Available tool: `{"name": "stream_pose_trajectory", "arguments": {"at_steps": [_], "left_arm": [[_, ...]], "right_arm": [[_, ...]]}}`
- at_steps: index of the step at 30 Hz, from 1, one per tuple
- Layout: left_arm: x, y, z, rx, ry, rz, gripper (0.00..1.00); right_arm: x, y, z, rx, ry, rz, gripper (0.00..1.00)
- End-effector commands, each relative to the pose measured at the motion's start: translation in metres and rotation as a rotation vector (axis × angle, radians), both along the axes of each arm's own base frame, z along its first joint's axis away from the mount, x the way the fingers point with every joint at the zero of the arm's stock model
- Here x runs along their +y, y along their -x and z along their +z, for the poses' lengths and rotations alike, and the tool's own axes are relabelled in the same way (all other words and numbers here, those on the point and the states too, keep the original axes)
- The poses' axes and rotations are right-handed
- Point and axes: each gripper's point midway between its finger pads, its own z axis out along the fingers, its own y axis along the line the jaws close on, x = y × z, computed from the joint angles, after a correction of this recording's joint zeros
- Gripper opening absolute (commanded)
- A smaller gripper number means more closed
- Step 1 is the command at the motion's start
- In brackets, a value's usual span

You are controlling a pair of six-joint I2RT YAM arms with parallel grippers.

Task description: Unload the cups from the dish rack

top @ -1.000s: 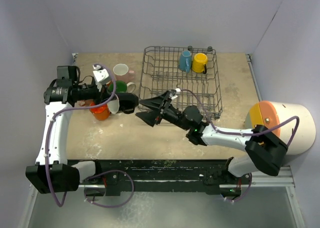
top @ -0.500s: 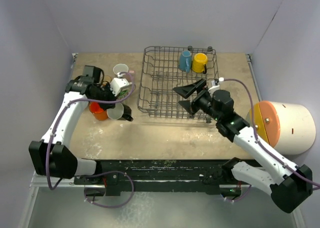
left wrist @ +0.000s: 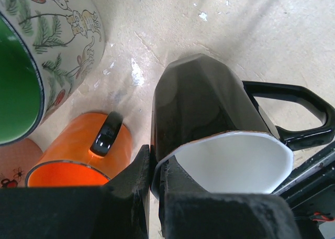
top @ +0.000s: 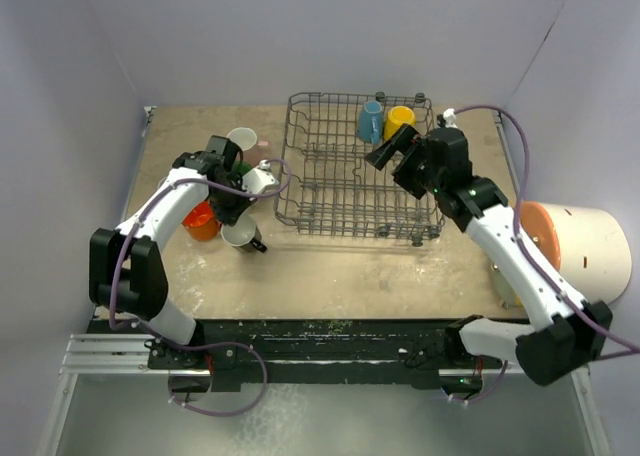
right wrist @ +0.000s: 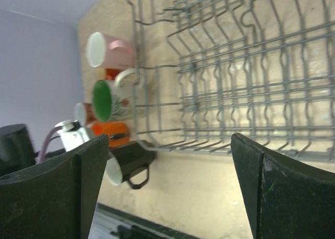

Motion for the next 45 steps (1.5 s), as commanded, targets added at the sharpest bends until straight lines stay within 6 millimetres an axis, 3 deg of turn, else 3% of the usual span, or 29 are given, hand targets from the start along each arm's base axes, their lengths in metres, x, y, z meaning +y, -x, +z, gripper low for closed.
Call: {"name": "stream_pose_trajectory", "arguments": {"at_steps": [1,8,9,15,19,22,24,29,36,45], "left_arm": [[-0.007,-0.021,0.007,-0.048,0.016,0.030,0.00],[-0.008,-0.037,-0.001,-0.029,-0.015,0.053,0.00],[-0.008,-0.040,0.000,-0.030,-0.019,0.057,0.04],[-0.014,-0.048,0.021,-0.077,0.015,0.060,0.41],[-0.022,-0.053,0.058,-0.154,0.075,0.050,0.60],[-0.029,-0.050,0.086,-0.208,0.132,0.043,0.89],[-0.033,-0.045,0.102,-0.233,0.167,0.030,1.00],[-0.035,-0.028,0.126,-0.254,0.209,0.011,0.99],[-0.038,-0.010,0.151,-0.295,0.262,-0.006,0.99],[-0.034,0.001,0.143,-0.278,0.246,-0.019,0.99]], "right_arm": [[-0.015,-0.029,-0.018,0.027,0.239,-0.003,1.00],[-0.018,-0.099,-0.027,0.024,0.477,-0.019,1.00],[-0.019,-0.108,-0.028,0.017,0.511,-0.020,1.00],[-0.020,-0.158,-0.033,0.000,0.613,-0.023,1.00],[-0.021,-0.192,-0.055,0.041,0.672,-0.014,0.98],[-0.022,-0.215,-0.068,0.056,0.703,0.002,0.96],[-0.025,-0.230,-0.080,0.066,0.714,0.009,0.95],[-0.036,-0.259,-0.104,0.074,0.709,0.010,0.90],[-0.034,-0.282,-0.138,0.060,0.682,0.050,0.87],[-0.020,-0.293,-0.184,0.088,0.625,0.090,0.75]]}}
